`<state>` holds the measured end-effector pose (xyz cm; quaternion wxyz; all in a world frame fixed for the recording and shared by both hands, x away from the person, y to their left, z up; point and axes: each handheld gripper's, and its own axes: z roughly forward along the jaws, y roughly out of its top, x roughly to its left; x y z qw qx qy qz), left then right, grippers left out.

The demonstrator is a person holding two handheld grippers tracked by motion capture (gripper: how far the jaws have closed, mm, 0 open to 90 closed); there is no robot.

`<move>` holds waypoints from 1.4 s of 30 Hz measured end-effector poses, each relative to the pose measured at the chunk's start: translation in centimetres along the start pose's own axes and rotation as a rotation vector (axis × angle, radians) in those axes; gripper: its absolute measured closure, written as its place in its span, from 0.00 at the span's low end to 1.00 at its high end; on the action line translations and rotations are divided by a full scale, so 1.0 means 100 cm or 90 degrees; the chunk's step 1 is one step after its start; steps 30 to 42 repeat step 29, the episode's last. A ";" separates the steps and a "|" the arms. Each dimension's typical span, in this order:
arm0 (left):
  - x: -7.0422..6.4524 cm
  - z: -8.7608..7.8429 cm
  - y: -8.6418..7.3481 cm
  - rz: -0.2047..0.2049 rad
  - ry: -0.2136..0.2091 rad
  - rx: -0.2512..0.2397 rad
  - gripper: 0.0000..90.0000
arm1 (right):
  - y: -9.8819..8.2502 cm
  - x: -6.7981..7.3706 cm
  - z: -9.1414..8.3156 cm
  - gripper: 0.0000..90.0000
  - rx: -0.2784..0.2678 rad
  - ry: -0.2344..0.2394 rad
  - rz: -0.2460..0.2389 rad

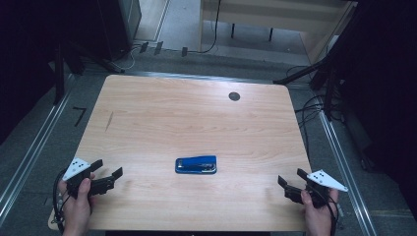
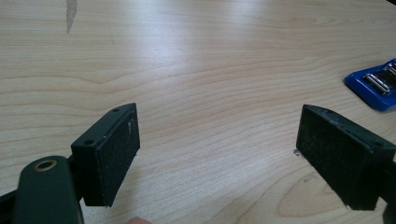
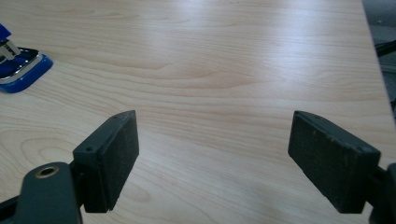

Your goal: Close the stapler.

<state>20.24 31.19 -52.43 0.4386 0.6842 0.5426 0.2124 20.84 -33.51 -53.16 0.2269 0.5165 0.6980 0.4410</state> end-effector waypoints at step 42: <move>0.000 0.001 0.000 0.002 0.003 0.009 0.15 | -0.020 -0.032 -0.013 0.16 -0.003 -0.033 0.046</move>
